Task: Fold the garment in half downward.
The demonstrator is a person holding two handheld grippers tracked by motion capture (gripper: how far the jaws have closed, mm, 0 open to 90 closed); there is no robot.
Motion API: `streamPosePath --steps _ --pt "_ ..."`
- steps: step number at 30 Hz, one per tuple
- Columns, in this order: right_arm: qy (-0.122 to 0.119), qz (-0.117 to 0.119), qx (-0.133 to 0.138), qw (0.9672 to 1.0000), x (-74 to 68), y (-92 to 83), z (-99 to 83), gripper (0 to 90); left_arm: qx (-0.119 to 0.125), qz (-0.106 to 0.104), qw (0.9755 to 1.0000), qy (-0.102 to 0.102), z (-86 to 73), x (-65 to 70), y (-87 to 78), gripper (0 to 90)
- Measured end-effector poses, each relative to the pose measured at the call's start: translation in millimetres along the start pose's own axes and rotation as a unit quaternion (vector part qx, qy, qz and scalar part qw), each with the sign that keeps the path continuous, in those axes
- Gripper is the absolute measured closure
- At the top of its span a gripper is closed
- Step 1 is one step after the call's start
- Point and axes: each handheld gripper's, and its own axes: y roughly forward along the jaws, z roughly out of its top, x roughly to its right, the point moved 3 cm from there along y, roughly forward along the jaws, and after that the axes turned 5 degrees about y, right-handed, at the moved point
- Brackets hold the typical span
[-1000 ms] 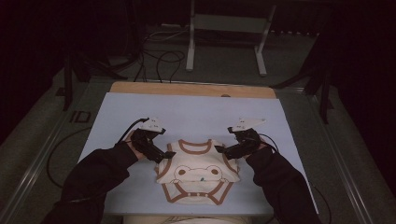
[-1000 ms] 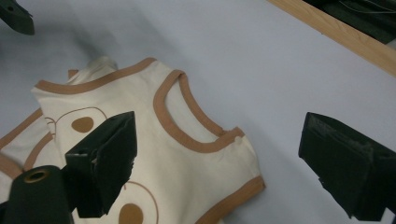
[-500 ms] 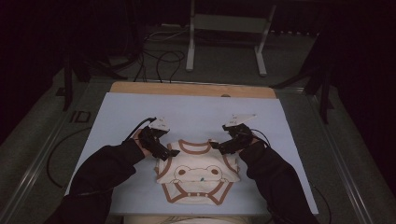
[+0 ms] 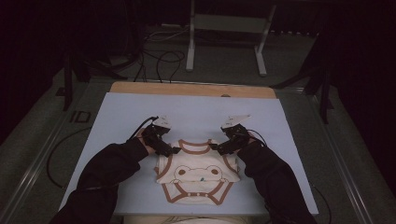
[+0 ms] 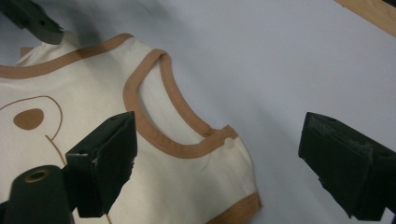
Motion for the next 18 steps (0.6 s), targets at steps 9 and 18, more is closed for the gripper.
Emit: streamPosePath --steps 9,18 --pt "0.008 -0.003 -0.012 0.9999 4.9 5.3 -6.2 11.6 -0.009 -0.004 1.0000 -0.003 -3.7 -6.8 6.3 0.0" --pt "0.014 -0.015 -0.034 0.9992 7.8 14.7 -14.4 14.5 -0.014 0.001 0.9999 -0.006 -8.2 -9.9 7.5 0.1"
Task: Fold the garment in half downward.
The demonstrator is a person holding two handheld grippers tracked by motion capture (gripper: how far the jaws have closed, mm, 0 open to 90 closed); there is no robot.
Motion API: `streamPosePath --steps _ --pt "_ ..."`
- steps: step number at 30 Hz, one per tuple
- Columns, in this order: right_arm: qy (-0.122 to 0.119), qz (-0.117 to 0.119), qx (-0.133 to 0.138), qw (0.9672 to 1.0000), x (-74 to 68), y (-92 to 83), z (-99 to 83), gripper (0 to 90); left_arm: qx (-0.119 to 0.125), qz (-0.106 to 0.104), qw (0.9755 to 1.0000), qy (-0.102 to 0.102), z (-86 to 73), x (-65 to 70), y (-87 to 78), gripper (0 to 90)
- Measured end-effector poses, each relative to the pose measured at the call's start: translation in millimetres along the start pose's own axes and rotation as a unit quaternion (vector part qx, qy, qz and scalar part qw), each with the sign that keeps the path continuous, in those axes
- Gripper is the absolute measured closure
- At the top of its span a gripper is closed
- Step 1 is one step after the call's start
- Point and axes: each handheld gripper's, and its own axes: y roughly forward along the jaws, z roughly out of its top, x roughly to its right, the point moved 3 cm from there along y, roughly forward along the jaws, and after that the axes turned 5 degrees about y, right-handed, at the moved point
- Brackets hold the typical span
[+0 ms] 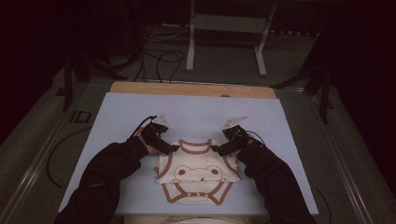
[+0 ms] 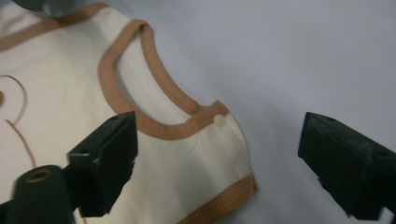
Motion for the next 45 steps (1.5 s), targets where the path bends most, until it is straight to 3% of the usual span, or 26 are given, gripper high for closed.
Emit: streamPosePath --steps 6,13,20,25,28,33,39,45 --pt "0.018 -0.003 0.002 0.9998 5.7 3.7 -3.4 22.9 -0.017 -0.002 0.9998 0.007 -4.1 0.8 5.7 6.5" --pt "0.012 0.001 -0.019 0.9997 6.4 10.1 -9.1 30.4 -0.022 0.002 0.9997 0.003 -6.7 -2.3 9.0 20.2" --pt "0.000 -0.007 -0.041 0.9991 8.7 16.1 -15.0 39.4 -0.032 0.006 0.9995 -0.001 -8.4 -4.8 14.3 41.5" --pt "-0.005 -0.012 -0.050 0.9987 8.8 18.3 -17.1 40.8 -0.042 0.005 0.9991 0.004 -9.5 -4.5 18.0 46.2" --pt "-0.007 -0.021 -0.054 0.9983 10.6 19.4 -18.9 43.2 -0.045 0.010 0.9989 0.009 -8.5 -2.7 19.3 53.3" --pt "-0.002 -0.011 -0.055 0.9984 10.7 19.6 -20.4 49.9 -0.059 0.022 0.9977 0.026 -5.0 4.9 22.6 55.0" --pt "-0.005 -0.004 -0.056 0.9984 7.2 19.0 -21.0 59.2 -0.059 0.021 0.9978 0.019 -5.0 7.7 22.7 60.8" --pt "-0.009 0.000 -0.060 0.9982 3.2 18.8 -20.0 68.4 -0.061 0.008 0.9979 0.019 -4.4 10.6 22.5 72.8"
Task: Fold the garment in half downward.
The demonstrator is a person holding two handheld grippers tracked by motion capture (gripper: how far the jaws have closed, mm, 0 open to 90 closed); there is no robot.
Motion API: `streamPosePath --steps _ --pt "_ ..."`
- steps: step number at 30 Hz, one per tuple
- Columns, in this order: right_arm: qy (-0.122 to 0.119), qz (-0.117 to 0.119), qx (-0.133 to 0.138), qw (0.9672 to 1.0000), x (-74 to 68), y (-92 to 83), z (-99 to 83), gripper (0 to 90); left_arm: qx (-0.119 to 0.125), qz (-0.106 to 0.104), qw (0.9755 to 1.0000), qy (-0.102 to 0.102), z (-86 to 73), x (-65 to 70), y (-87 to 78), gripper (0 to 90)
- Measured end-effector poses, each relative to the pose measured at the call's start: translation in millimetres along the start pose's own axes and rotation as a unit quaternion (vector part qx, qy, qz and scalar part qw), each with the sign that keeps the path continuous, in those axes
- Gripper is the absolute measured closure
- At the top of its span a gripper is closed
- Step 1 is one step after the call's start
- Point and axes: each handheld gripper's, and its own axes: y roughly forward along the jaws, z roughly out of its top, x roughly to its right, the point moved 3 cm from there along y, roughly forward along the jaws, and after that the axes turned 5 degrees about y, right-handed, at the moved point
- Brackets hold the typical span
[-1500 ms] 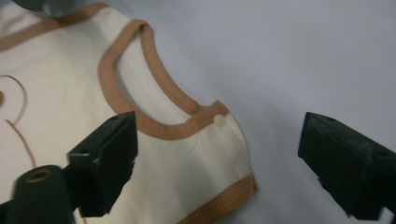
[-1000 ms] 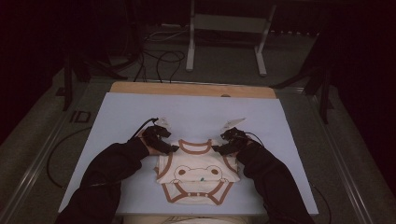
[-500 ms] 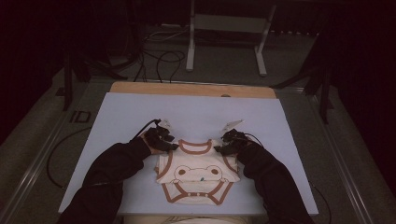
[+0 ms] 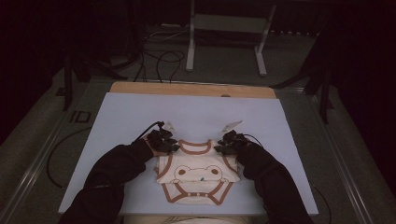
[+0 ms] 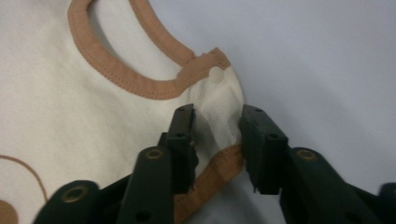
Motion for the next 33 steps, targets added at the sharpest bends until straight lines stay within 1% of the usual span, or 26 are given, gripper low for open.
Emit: streamPosePath --steps 2,4,5,8,11,13,15,18,20,22,23,26,28,29,32,33 --pt "-0.005 0.000 -0.003 1.0000 -0.9 -0.2 0.1 70.7 0.001 -0.008 1.0000 -0.002 0.5 0.8 0.4 78.5" --pt "-0.004 0.001 -0.003 1.0000 -1.7 -0.2 0.3 72.3 0.001 -0.021 0.9998 -0.006 0.7 1.7 0.8 85.0" --pt "-0.003 0.002 -0.003 1.0000 -1.8 -0.2 0.2 73.2 0.002 -0.023 0.9997 -0.007 0.9 2.2 1.2 87.1" --pt "0.001 0.004 -0.003 1.0000 -2.6 -0.2 0.3 76.0 0.004 -0.027 0.9996 -0.008 0.4 1.3 1.1 88.0" --pt "-0.004 0.006 -0.004 1.0000 -4.3 -0.1 0.5 80.4 0.005 -0.028 0.9995 -0.010 0.3 1.4 1.1 88.6" --pt "-0.008 0.004 -0.005 0.9999 -5.8 -0.1 1.0 81.5 0.002 -0.028 0.9996 -0.006 0.6 1.3 0.8 88.9" --pt "-0.009 0.004 -0.006 0.9999 -5.9 0.0 1.3 82.1 0.002 -0.029 0.9996 -0.006 1.0 1.3 0.8 89.3" --pt "-0.006 0.002 -0.008 0.9999 -5.8 -0.8 1.7 82.5 0.003 -0.026 0.9996 0.002 1.6 2.6 0.2 89.7" --pt "-0.010 -0.002 0.001 0.9999 -5.2 -4.5 3.4 82.5 0.004 -0.030 0.9995 0.008 2.1 2.7 -2.7 89.7" --pt "-0.002 -0.001 0.015 0.9999 -4.1 -10.9 6.6 82.6 0.009 -0.025 0.9996 0.011 3.3 2.1 -6.7 89.8" --pt "-0.002 -0.002 0.022 0.9998 -3.5 -14.3 8.4 82.6 0.016 -0.025 0.9995 0.009 4.3 2.1 -8.6 89.7" --pt "-0.008 -0.005 0.030 0.9995 -3.7 -23.4 13.5 82.5 0.026 -0.019 0.9994 0.009 7.5 0.9 -15.7 89.8" --pt "-0.007 -0.004 0.039 0.9992 -3.7 -28.2 16.7 82.6 0.031 -0.014 0.9993 0.013 10.1 0.9 -19.9 89.8" --pt "-0.007 -0.005 0.042 0.9991 -3.9 -30.1 18.1 82.5 0.032 -0.014 0.9993 0.014 11.4 0.9 -21.9 89.7" --pt "-0.011 -0.009 0.049 0.9987 -3.7 -34.5 22.2 82.6 0.035 -0.007 0.9991 0.024 15.5 0.3 -27.9 89.7" --pt "-0.011 -0.011 0.050 0.9986 -3.3 -35.9 23.4 82.5 0.039 -0.003 0.9989 0.024 16.9 0.2 -29.7 89.8"
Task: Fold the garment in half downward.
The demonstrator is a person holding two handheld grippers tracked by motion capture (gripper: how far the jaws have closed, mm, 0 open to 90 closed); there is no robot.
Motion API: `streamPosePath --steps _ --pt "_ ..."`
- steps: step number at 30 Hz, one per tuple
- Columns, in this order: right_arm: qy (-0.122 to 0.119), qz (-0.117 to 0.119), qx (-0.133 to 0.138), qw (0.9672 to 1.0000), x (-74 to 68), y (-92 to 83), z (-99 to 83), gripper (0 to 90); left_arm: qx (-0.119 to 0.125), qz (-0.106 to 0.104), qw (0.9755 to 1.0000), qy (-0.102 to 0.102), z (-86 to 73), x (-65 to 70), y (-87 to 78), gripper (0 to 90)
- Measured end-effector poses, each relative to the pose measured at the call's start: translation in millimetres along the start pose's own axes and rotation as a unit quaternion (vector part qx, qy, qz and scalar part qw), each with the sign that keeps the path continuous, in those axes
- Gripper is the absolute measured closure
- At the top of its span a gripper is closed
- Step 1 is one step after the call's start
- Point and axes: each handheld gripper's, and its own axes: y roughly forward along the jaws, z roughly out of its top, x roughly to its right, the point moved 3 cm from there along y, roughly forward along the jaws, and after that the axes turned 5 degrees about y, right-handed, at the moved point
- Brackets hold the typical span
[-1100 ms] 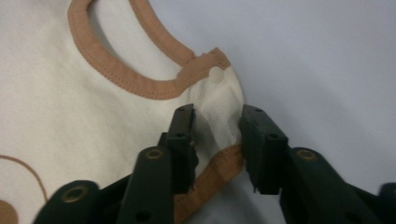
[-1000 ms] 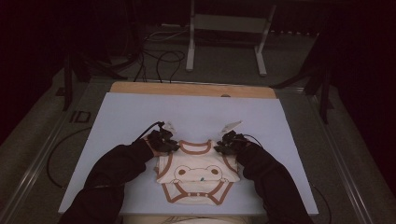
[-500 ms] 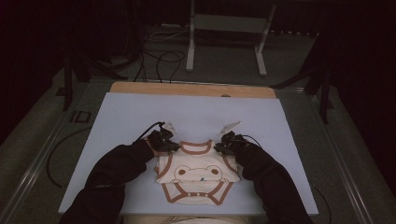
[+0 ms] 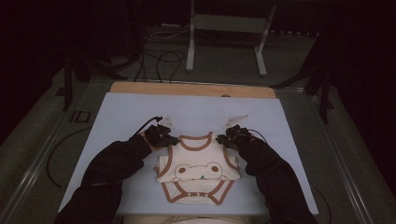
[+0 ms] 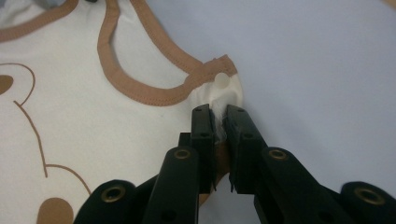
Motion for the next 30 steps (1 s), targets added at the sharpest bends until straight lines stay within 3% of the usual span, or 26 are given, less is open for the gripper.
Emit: streamPosePath --steps 11,30 --pt "0.004 -0.013 0.017 0.9998 6.3 -9.3 15.8 82.5 0.017 0.015 0.9997 0.001 13.3 -8.9 -14.8 89.7" --pt "0.016 -0.022 0.037 0.9989 13.9 -19.2 27.0 82.5 0.035 0.026 0.9990 0.013 31.6 -14.2 -29.9 89.7"
